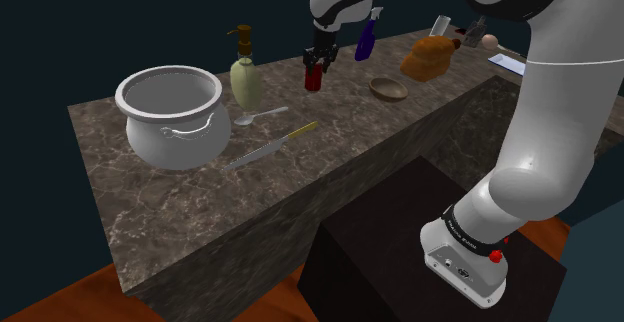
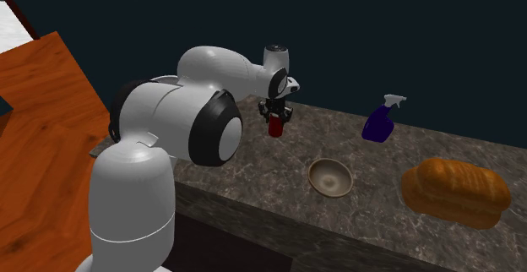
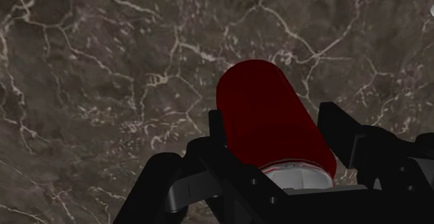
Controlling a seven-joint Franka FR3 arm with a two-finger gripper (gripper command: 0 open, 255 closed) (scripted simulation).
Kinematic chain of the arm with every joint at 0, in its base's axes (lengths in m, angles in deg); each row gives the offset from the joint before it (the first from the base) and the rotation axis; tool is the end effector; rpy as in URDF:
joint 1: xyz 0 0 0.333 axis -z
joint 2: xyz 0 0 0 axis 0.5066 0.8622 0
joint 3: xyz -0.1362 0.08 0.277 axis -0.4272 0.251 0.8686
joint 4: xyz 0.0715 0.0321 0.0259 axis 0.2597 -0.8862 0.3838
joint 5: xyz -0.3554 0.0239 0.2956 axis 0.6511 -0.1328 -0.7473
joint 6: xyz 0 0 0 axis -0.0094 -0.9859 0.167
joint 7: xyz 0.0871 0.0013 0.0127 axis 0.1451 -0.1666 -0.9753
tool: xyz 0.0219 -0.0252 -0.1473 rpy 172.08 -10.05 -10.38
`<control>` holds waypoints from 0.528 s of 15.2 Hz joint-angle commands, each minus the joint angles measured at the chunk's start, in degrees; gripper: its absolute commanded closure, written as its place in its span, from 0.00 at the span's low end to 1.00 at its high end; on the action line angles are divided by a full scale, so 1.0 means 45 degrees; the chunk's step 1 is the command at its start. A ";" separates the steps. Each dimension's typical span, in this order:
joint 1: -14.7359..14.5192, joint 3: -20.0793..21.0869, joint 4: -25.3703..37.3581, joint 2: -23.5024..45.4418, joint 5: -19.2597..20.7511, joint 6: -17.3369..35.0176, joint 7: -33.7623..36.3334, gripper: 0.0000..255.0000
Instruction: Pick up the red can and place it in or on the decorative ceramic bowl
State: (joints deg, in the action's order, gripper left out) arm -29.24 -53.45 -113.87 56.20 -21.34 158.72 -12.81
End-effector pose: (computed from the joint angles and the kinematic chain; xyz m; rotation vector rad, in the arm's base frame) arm 0.7315 -0.0472 0.2463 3.1265 -0.0646 0.0603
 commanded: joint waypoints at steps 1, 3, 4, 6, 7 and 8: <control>0.0001 -0.0003 -0.0009 0.0010 0.0002 0.0000 0.0002 1.00; -0.0001 -0.0002 -0.0014 0.0007 0.0003 0.0001 0.0006 1.00; 0.0002 -0.0003 -0.0008 0.0009 0.0002 -0.0002 0.0000 1.00; 0.0000 -0.0008 0.0102 -0.0154 0.0010 -0.0276 0.0003 1.00; -0.0002 -0.0010 0.0163 -0.0232 0.0014 -0.0414 0.0004 1.00; -0.0003 -0.0012 0.0232 -0.0303 0.0017 -0.0555 0.0005 1.00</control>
State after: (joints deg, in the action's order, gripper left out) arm -29.17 -53.51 -113.04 55.26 -21.30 156.86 -12.90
